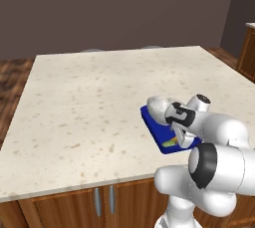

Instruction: Place the two vegetables and bowl onto the tray for setting up a vegetable dip station.

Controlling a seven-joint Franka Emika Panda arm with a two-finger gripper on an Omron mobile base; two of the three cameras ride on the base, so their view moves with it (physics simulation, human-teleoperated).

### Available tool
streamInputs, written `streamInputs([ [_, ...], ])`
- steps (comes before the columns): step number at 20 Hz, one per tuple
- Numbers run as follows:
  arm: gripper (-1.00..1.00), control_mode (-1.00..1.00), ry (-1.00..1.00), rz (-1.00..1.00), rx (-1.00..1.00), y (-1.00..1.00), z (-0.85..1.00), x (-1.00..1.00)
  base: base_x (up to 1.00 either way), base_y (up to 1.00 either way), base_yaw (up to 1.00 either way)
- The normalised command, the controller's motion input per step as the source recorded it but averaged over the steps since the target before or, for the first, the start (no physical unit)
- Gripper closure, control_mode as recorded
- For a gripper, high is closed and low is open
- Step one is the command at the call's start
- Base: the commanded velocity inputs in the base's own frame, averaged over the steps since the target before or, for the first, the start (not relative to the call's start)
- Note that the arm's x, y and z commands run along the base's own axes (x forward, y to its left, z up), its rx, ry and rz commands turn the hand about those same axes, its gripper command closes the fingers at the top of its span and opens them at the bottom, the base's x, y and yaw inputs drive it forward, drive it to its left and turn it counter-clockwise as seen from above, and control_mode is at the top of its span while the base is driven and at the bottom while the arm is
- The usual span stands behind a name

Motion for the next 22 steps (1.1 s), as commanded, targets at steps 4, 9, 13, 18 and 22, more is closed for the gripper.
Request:
streamInputs([
  [4, -1.00, -1.00, -0.08, 0.00, 0.00, 0.00, -0.05, 0.02, 0.00, 0.00, 0.00],
  [9, -1.00, -1.00, 0.00, 0.00, 0.00, 0.00, 0.04, 0.00, 0.00, 0.00, 0.00],
  [13, -1.00, -1.00, 0.01, 0.00, 0.00, 0.00, 0.06, 0.00, 0.00, 0.00, 0.00],
  [18, -1.00, -1.00, 0.08, 0.00, 0.00, 0.03, 0.11, 0.00, 0.00, 0.00, 0.00],
  [22, -1.00, -1.00, 0.00, 0.00, 0.00, 0.04, 0.12, -0.03, 0.00, 0.00, 0.00],
])
